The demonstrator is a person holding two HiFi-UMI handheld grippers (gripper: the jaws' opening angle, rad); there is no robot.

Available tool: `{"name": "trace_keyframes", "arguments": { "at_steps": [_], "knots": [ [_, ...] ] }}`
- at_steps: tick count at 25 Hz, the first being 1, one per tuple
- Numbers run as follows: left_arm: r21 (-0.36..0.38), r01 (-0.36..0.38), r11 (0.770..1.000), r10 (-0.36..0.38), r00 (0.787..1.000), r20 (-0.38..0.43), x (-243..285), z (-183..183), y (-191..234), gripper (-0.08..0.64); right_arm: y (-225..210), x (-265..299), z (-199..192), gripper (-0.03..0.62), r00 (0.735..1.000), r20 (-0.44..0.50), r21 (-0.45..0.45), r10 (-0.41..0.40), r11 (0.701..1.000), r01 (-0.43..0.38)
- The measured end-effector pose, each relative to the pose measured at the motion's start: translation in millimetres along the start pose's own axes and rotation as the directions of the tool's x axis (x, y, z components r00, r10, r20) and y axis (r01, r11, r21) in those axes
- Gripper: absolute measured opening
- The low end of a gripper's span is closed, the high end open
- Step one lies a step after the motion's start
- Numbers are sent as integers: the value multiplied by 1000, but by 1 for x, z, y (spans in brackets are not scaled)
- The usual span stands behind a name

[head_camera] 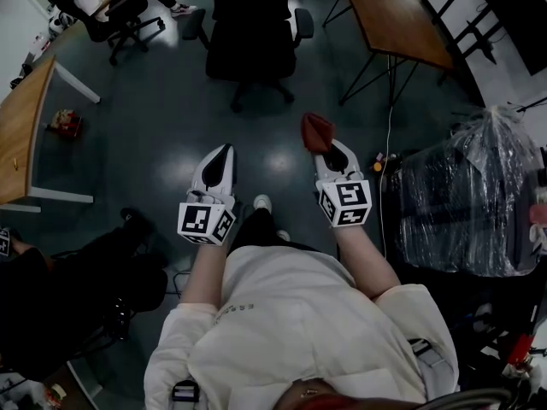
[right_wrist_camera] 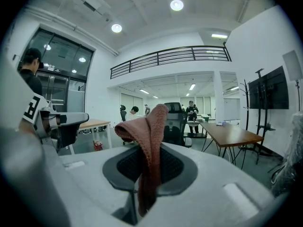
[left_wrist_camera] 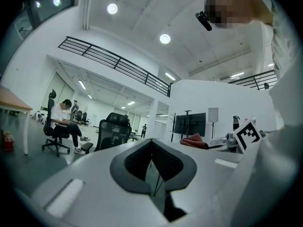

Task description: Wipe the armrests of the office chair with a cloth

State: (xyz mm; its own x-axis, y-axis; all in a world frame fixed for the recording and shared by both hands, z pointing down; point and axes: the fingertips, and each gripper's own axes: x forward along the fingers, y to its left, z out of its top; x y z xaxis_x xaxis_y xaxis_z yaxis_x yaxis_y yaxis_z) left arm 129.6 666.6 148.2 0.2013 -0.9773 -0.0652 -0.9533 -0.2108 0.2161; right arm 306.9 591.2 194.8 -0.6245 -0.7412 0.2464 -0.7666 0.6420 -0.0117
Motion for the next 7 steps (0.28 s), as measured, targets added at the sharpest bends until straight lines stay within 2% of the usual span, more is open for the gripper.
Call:
{"name": "trace_keyframes", "arguments": {
  "at_steps": [7],
  "knots": [
    [15, -6, 1000, 6, 1000, -11, -7, -6, -7, 17, -3, -10, -4, 44, 1000, -2, 1, 1, 1000, -1]
  ]
}}
